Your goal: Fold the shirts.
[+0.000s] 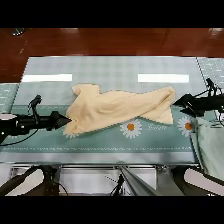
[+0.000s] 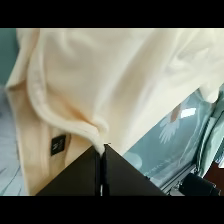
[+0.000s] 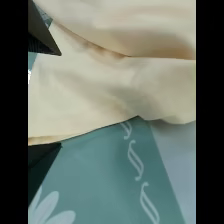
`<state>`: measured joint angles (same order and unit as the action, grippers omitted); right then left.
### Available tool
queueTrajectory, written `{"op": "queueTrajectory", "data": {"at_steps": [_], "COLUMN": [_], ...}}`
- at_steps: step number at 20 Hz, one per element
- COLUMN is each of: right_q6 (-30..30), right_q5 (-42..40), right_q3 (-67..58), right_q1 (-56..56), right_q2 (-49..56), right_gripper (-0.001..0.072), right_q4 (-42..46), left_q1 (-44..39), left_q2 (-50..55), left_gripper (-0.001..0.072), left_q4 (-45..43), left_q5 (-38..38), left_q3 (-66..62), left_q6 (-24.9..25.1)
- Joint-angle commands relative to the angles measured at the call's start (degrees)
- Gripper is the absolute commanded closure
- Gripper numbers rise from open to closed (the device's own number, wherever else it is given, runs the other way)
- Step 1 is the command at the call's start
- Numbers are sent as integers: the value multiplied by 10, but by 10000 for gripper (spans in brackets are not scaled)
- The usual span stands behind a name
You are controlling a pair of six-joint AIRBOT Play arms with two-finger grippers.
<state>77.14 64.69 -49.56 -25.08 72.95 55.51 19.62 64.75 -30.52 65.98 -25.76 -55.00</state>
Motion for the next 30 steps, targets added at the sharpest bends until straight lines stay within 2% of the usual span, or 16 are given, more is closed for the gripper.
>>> {"op": "queueTrajectory", "data": {"at_steps": [1,6,11,16,17,19,22,24,27,30], "right_q6": [2,19,16,-15,-13,-13,0,34,73,85], "right_q5": [-21,-26,-22,-16,-20,3,68,104,146,176], "right_q3": [-36,-135,-201,-222,-222,-235,-303,-388,-535,-665], "right_q1": [0,0,1,41,53,63,62,63,63,63], "right_q2": [17,111,214,270,270,269,244,214,175,125], "right_gripper": [94,94,94,95,134,697,687,687,687,687], "right_q4": [3,-1,-57,-95,-88,-86,-73,-46,-44,-44], "left_q1": [-3,-3,-3,-3,-3,-3,8,15,16,16], "left_q2": [-1,0,0,0,0,-1,-1,-1,-1,-2], "left_gripper": [684,685,684,684,685,684,684,685,685,686], "left_q4": [6,6,6,6,6,6,29,99,229,248], "left_q5": [1,2,2,-4,-8,-11,2,7,5,0], "left_q3": [-30,-35,-35,-35,-35,-39,-98,-180,-351,-551], "left_q6": [-2,-3,-3,-4,-9,-14,-14,-14,-14,-23]}}
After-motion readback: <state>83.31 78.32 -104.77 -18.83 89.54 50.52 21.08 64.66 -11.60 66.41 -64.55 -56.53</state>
